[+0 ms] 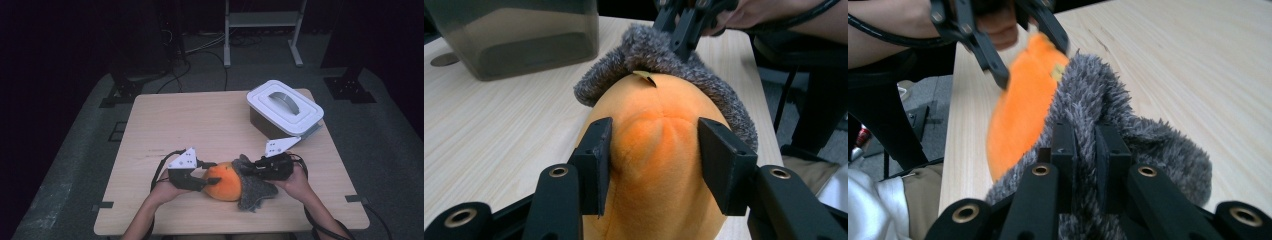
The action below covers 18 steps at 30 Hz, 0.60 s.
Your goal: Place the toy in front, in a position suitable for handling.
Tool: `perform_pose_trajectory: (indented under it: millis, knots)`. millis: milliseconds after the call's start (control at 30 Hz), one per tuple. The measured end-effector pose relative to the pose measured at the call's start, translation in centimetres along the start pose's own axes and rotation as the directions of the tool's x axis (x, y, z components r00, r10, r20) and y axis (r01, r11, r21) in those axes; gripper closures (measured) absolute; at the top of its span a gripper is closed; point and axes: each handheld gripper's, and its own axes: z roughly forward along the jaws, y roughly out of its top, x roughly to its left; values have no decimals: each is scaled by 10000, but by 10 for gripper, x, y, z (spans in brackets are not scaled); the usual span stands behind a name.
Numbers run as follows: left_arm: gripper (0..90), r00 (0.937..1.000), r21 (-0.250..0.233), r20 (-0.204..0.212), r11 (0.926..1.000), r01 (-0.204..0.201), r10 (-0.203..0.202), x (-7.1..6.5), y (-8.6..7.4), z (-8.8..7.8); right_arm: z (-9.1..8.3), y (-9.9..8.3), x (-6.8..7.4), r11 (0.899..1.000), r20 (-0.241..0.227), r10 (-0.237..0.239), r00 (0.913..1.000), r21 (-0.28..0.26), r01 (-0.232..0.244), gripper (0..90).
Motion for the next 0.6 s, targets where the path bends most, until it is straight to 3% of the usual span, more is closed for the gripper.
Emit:
perform_pose_trajectory:
  millis: [133,200,300,367,467,600]
  knots:
    - [505,10000,-93,-7,9999,80,-80,0,1,0,-3,-6,-6,9992,224,262,9994,293,-269,800]
    - [505,10000,-116,50,9999,20,-20,0,3,3,-6,0,-3,9999,320,3,9995,147,-8,801]
    - [503,9999,-162,77,9998,-136,137,-3,8,7,-8,15,8,9981,78,-435,9990,-423,438,801]
    - [492,9998,-112,46,9997,-211,212,-5,9,10,-4,18,13,9975,37,-666,9978,-241,667,801]
    - [407,9999,62,-10,9999,-154,154,-5,6,12,4,10,9,9980,-47,-588,9983,210,589,803]
    - [251,9997,228,-194,9996,140,-135,-1,0,12,-1,2,1,9991,119,-314,9994,302,310,802]
